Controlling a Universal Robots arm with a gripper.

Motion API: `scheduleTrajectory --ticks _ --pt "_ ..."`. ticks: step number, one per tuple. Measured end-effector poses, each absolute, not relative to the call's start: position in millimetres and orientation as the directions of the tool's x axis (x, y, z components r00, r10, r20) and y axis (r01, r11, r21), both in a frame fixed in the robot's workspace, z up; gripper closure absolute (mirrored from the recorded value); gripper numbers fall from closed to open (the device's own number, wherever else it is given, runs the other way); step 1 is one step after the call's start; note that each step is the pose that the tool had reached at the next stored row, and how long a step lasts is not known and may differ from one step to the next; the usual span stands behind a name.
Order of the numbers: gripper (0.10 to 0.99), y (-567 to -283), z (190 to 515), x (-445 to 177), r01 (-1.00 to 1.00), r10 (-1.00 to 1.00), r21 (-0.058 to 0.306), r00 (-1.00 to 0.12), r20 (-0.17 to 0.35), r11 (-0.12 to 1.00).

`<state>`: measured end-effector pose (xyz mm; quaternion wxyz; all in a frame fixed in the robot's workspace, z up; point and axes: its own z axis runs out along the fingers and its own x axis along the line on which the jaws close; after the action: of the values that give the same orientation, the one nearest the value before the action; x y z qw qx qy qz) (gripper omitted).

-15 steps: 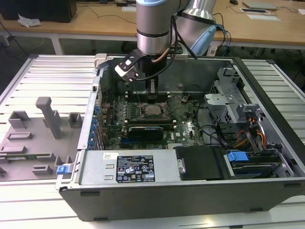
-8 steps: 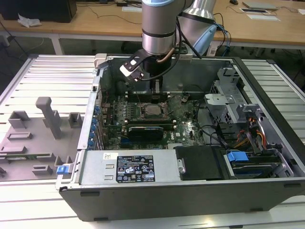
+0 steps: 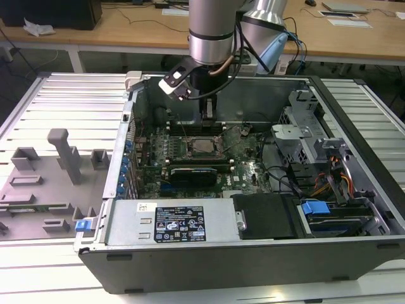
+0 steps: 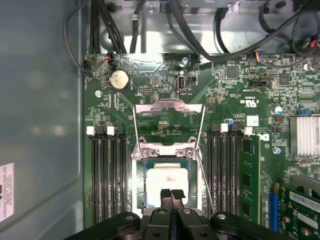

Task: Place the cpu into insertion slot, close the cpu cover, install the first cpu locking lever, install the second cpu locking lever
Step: 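Place the cpu into insertion slot, then close the cpu cover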

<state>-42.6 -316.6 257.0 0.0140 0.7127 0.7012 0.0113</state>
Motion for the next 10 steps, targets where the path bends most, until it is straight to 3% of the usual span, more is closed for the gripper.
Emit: scheduleTrajectory --ticks 10 --pt "0.98 -316.6 257.8 -42.6 0.999 1.0 0.036 0.016 -0.003 -0.016"
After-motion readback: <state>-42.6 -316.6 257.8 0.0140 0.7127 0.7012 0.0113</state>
